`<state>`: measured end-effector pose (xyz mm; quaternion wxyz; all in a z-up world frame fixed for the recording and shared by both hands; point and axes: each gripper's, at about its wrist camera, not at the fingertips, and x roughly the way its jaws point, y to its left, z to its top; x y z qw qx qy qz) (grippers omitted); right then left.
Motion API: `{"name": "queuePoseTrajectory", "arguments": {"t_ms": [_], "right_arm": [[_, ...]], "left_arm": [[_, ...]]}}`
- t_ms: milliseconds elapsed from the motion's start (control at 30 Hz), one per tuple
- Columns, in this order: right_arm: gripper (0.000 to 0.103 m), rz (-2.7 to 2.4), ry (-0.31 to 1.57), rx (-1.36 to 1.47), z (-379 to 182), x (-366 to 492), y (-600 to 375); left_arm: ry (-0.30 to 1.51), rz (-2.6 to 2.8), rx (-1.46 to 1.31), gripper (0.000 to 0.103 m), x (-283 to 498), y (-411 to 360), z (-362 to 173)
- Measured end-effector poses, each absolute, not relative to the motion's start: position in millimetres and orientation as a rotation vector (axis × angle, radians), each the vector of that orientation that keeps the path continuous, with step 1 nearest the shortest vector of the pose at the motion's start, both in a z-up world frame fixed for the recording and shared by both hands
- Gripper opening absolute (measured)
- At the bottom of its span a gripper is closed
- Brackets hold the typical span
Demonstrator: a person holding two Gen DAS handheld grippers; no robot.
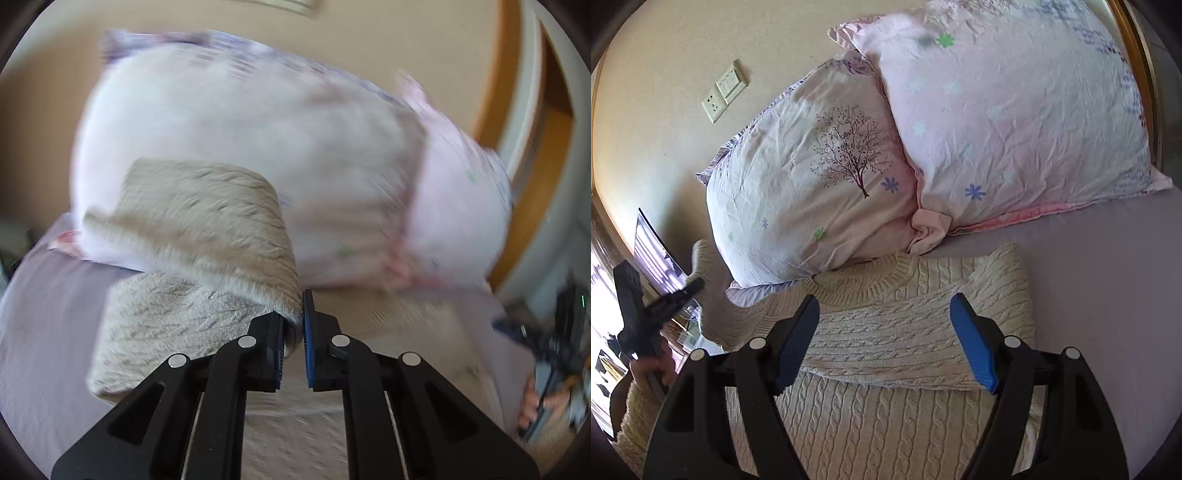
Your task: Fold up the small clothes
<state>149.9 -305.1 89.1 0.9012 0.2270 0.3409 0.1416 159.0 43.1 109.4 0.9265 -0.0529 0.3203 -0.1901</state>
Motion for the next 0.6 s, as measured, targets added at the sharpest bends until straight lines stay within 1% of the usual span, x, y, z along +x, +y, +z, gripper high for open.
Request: {"name": "queuePoseTrajectory", "arguments": {"t_ms": [67, 100, 167, 233, 267, 300, 333, 367, 400, 500, 533, 567, 600], "right_arm": [[0.073, 0.295, 0.768, 0.518, 73.2, 159.1, -308.3], [0.072, 0.289, 0.798, 0.536, 66.3, 162.4, -311.4], [0.063, 0.278, 0.847, 0.571, 54.7, 166.8, -319.3], [0.062, 0.259, 0.879, 0.596, 46.4, 171.3, -326.5], [0.058, 0.228, 0.895, 0.598, 43.4, 173.6, -329.4], [0.055, 0.203, 0.907, 0.607, 40.5, 175.8, -331.8], [0.050, 0.199, 0.913, 0.621, 37.4, 178.5, -333.4], [0.050, 0.193, 0.928, 0.634, 33.7, 182.2, -333.4], [0.050, 0.180, 0.947, 0.639, 29.4, 186.2, -332.0], [0.050, 0.136, 0.993, 0.634, 17.1, 199.9, -322.5], [0.048, 0.121, 0.987, 0.623, 14.8, 203.6, -319.7], [0.021, 0.116, 0.966, 0.595, 15.2, 206.0, -315.9], [0.009, 0.128, 0.948, 0.575, 16.4, 207.3, -313.8]], "left_arm": [[0.786, -0.533, 0.045, 0.013, 150.4, -33.8, 72.5], [0.838, -0.579, 0.103, 0.013, 144.6, -55.7, 56.1], [0.870, -0.623, 0.154, 0.013, 128.7, -71.2, 39.6], [0.840, -0.619, 0.131, 0.013, 113.6, -55.1, 43.8], [0.821, -0.594, 0.094, 0.018, 107.2, -37.6, 49.4], [0.807, -0.558, 0.050, 0.034, 101.9, -17.4, 54.5], [0.790, -0.514, 0.005, 0.043, 99.1, 4.5, 60.1], [0.769, -0.462, -0.040, 0.055, 93.7, 27.0, 65.5], [0.763, -0.410, -0.068, 0.057, 90.7, 48.5, 67.6], [0.811, -0.288, -0.147, 0.057, 78.3, 100.7, 63.5], [0.831, -0.265, -0.182, 0.057, 74.7, 116.0, 58.6], [0.855, -0.249, -0.219, 0.057, 71.9, 130.3, 53.7], [0.875, -0.238, -0.251, 0.057, 65.7, 141.7, 48.7]]}}
